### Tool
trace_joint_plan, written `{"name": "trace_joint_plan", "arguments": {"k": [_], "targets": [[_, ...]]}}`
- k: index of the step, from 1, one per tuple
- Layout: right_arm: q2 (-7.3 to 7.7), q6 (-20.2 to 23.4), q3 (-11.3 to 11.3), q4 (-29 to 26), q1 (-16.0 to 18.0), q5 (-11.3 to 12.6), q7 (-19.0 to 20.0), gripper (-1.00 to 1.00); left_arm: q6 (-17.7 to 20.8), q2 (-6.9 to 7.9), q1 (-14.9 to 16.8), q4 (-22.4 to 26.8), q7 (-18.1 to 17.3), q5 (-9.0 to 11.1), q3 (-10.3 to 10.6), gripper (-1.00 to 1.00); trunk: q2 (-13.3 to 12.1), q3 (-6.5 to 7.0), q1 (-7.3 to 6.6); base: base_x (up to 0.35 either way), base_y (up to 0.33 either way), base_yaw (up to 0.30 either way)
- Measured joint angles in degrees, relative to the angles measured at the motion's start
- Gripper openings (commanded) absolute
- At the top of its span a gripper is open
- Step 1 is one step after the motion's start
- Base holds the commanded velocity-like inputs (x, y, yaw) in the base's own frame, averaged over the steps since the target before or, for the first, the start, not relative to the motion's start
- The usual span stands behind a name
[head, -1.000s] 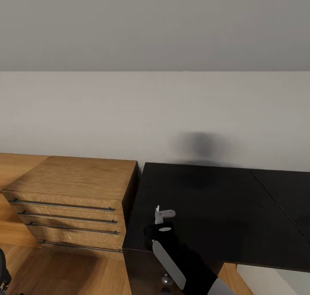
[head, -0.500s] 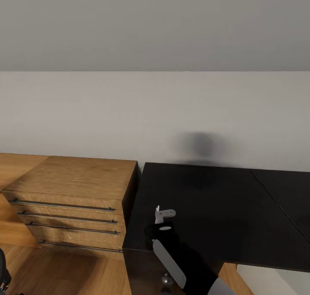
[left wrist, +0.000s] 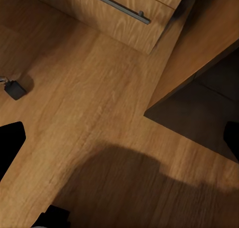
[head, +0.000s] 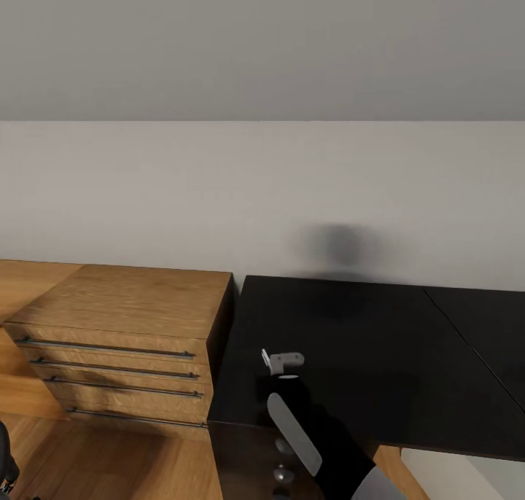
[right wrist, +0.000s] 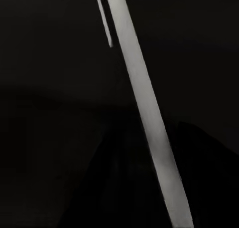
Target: In the bedroom, organize the workspace by keeping the computer under the desk, ensuring the monitor is on the desk, placing the keyboard on the desk next to the monitor, placing the mouse on the desk next to the keyboard, moving the folder from the swivel chair onto the desk next to the mouse, stacking the notebook on top of the folder with the pen on top of the notebook, and positioning the swivel chair next to the desk.
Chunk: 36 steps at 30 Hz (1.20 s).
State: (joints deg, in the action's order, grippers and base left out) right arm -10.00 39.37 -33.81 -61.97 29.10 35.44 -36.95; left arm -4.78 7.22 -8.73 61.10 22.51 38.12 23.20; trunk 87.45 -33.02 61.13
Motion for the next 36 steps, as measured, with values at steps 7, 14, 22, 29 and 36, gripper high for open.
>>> {"name": "trace_joint_plan", "arguments": {"k": [7,14,22,29,36], "targets": [[0.05,0.4,0.4,-0.3,0.0,0.8,0.0,-1.0,0.0,0.0,0.0,0.0,0.1,0.0,0.0,1.0,0.0,0.0,0.0,0.0,0.0,0.0],[0.06,0.5,0.5,-0.4,0.0,0.9,0.0,-1.0,0.0,0.05,0.0,0.0,0.0,0.0,0.0,1.0,0.0,0.0,0.0,0.0,0.0,0.0],[0.14,0.3,0.6,0.8,0.0,0.6,-0.1,-1.0,-0.1,0.01,0.0,0.0,0.0,-0.1,0.0,1.0,-1.6,0.71,-0.87,0.0,0.0,0.0],[0.22,0.2,0.7,1.6,-0.1,2.3,0.1,-1.0,-0.1,0.0,0.0,0.1,0.0,-0.1,0.0,1.0,-4.4,1.96,-2.41,0.0,0.0,0.0],[0.23,0.2,0.7,1.3,-0.1,2.3,0.1,-1.0,-0.1,0.0,0.0,0.1,0.0,-0.1,0.0,1.0,-7.2,3.21,-3.94,0.0,0.0,0.0]]}}
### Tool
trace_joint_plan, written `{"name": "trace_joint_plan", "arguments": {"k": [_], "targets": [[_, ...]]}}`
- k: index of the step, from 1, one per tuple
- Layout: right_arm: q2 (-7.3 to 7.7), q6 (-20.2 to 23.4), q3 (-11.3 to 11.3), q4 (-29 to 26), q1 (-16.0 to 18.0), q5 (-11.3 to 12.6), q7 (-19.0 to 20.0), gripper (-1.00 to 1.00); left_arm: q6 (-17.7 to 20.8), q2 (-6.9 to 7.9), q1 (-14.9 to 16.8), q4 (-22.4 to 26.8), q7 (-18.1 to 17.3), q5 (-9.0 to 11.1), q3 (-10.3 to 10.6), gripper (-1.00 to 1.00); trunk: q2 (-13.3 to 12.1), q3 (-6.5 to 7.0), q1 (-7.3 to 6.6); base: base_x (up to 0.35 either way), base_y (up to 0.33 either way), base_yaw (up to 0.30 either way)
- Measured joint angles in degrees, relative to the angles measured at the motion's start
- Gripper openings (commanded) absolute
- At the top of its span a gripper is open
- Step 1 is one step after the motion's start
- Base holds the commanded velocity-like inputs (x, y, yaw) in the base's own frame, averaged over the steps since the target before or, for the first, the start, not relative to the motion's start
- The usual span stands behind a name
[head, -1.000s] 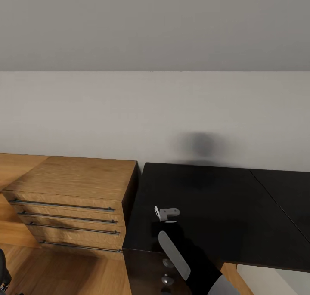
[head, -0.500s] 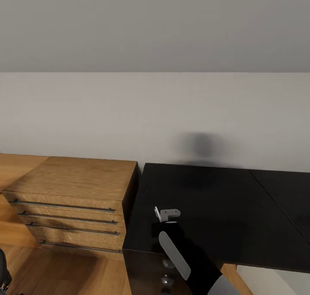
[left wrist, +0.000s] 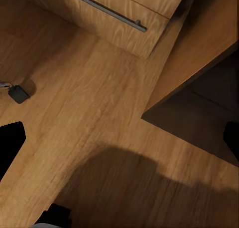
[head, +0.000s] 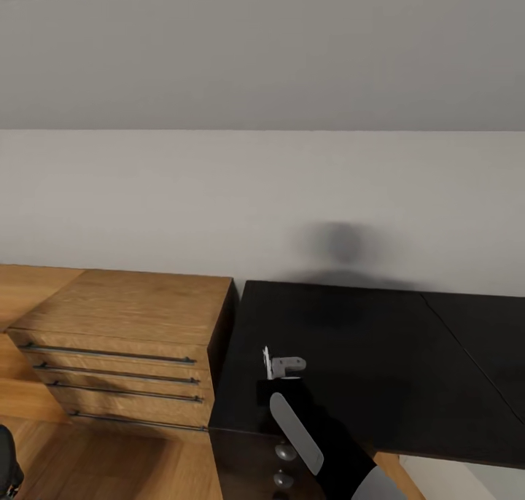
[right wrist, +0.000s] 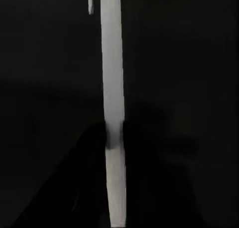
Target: In the bedroom, organize the workspace by keeping the computer under the desk, ensuring the monitor is on the desk, placing the keyboard on the desk next to the monitor, placing the mouse on the desk next to the keyboard, moving the folder from the swivel chair onto the desk next to the mouse, stacking the notebook on top of the folder with the pen on top of the notebook, and positioning the swivel chair next to the desk.
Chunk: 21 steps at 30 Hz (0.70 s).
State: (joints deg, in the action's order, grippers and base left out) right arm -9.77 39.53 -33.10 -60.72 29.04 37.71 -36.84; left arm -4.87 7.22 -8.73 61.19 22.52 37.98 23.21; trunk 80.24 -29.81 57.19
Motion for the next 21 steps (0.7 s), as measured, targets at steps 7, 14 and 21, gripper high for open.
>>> {"name": "trace_joint_plan", "arguments": {"k": [7,14,21], "targets": [[0.04,-0.2,0.1,-0.9,0.0,0.0,0.0,-1.0,0.0,0.0,0.0,0.0,0.0,0.0,0.0,1.0,-2.8,1.26,-1.54,0.0,0.0,0.0],[3.15,-0.2,-0.3,-10.0,-1.0,0.1,-0.3,-1.0,0.0,0.01,0.0,0.0,0.1,0.1,0.0,1.0,-5.6,2.51,-3.08,0.0,0.0,0.0],[3.91,-0.2,-0.4,-11.5,-1.6,0.1,-0.3,-1.0,0.0,0.0,0.0,0.0,0.1,0.1,0.0,1.0,-8.4,3.77,-4.61,0.0,0.0,0.0]]}}
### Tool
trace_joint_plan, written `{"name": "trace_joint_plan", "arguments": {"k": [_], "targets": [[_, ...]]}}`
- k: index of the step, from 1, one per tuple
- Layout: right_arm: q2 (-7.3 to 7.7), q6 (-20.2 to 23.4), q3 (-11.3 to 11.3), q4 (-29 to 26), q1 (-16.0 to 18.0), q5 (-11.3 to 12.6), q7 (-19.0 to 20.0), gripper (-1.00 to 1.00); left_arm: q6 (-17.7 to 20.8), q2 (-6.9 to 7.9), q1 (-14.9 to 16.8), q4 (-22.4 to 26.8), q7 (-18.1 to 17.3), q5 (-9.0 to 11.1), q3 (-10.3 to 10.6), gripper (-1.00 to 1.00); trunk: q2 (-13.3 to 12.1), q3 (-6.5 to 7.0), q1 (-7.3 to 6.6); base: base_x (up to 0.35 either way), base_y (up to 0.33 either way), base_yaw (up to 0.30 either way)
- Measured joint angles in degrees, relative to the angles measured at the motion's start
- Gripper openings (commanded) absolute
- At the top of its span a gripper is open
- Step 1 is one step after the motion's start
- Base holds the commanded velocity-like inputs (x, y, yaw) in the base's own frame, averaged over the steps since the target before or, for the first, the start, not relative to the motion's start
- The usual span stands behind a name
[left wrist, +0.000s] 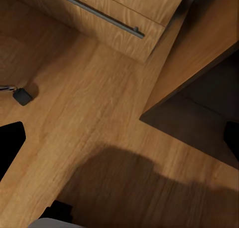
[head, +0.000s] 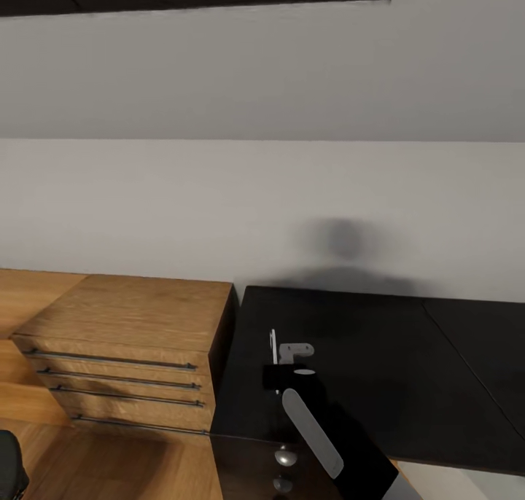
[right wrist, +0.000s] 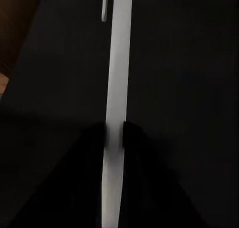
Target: In the bedroom, organize the workspace by keeping the computer under the desk, ensuring the monitor is on the desk, placing the keyboard on the desk next to the monitor, placing the mouse on the desk next to the keyboard, moving the folder from the swivel chair onto the desk next to the mouse, stacking the notebook on top of the folder with the pen on top of the notebook, and positioning the swivel chair next to the desk.
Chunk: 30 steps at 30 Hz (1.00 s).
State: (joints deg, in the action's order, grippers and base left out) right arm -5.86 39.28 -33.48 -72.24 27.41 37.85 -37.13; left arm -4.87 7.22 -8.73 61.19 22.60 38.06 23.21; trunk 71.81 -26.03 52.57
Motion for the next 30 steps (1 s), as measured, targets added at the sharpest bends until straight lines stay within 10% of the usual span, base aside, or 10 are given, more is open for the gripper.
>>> {"name": "trace_joint_plan", "arguments": {"k": [30], "targets": [[0.06,-0.3,0.2,-1.9,-0.1,0.0,0.0,-1.0,0.1,-0.05,0.0,0.2,0.3,0.0,0.0,1.0,-12.0,5.39,-6.56,-0.208,0.0,-0.038]]}}
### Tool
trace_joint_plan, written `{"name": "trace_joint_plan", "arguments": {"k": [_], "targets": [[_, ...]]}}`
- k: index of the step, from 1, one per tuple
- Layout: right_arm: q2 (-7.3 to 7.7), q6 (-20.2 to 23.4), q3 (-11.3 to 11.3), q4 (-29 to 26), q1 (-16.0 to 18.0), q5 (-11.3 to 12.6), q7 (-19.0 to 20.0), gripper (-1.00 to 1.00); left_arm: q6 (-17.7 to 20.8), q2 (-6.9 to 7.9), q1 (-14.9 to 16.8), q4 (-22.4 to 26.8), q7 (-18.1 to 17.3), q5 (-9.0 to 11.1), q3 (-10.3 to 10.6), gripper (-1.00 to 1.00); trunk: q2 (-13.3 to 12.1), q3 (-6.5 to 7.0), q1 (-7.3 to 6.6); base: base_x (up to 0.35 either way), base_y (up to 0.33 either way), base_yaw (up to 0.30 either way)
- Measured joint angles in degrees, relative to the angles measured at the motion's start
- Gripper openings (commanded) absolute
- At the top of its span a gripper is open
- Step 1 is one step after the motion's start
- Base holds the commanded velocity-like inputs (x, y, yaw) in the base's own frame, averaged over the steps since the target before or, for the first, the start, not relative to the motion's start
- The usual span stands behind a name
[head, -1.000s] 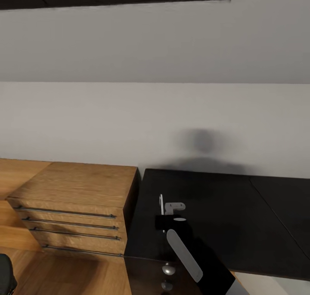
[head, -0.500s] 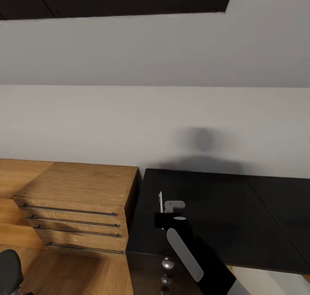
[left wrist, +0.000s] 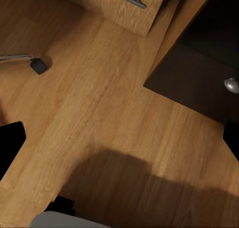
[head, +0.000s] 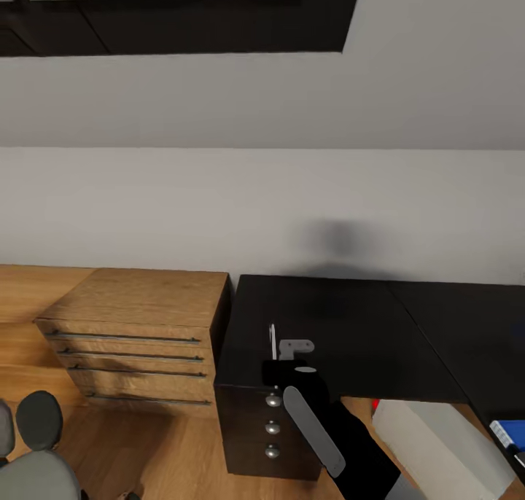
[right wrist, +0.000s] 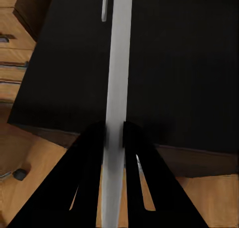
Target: In the bedroom, organize the workspace by keeping the computer under the desk, ensuring the monitor is on the desk, placing the keyboard on the desk next to the monitor, placing the mouse on the desk next to the keyboard, moving the folder from the swivel chair onto the desk next to the mouse, stacking the notebook on top of the folder with the pen on top of the notebook, and positioning the swivel chair next to the desk.
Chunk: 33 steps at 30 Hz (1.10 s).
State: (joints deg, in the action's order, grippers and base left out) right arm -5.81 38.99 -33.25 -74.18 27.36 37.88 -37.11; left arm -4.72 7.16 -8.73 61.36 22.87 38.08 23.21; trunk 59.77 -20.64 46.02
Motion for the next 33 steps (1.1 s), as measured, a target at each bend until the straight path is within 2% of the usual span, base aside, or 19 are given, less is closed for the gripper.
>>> {"name": "trace_joint_plan", "arguments": {"k": [2,4,6,15,18,24,33], "targets": [[0.12,0.0,0.2,-0.3,0.0,0.0,0.0,-1.0,0.0,0.05,0.0,0.0,0.0,0.1,-0.2,1.0,0.0,0.0,-0.04,-0.041,0.0,-0.151],[0.25,0.0,1.3,-0.6,0.0,-0.1,-0.1,-1.0,0.0,-0.07,0.0,0.0,-0.1,0.0,-1.7,1.0,0.0,0.01,-0.04,-0.012,0.0,-0.25],[0.62,0.0,1.9,-0.8,0.0,-0.1,-0.1,-1.0,0.0,-0.1,0.0,0.0,-0.1,0.0,-2.1,1.0,0.0,0.01,-0.04,-0.006,0.0,-0.27],[3.35,0.0,5.0,-2.4,0.0,0.0,-0.1,-1.0,0.0,-0.23,0.0,-0.2,-0.2,-0.1,-2.2,1.0,0.0,0.0,-0.05,0.011,-0.018,-0.286],[4.49,0.1,6.8,-2.7,0.0,-0.1,-0.1,-1.0,0.0,-0.28,0.0,-0.2,-0.2,-0.1,-2.2,1.0,0.0,0.01,-0.06,0.135,-0.184,-0.291],[5.71,0.5,10.6,-2.6,0.0,-0.1,-0.1,-1.0,0.0,-0.36,0.0,-0.3,-0.2,-0.1,-2.2,1.0,0.0,0.0,-0.06,0.166,-0.262,-0.252],[8.18,0.7,12.4,-1.5,0.0,-0.1,0.0,-1.0,0.0,-0.3,0.0,-0.3,-0.2,0.0,-2.3,1.0,0.0,0.0,-0.05,0.116,-0.312,-0.034]]}}
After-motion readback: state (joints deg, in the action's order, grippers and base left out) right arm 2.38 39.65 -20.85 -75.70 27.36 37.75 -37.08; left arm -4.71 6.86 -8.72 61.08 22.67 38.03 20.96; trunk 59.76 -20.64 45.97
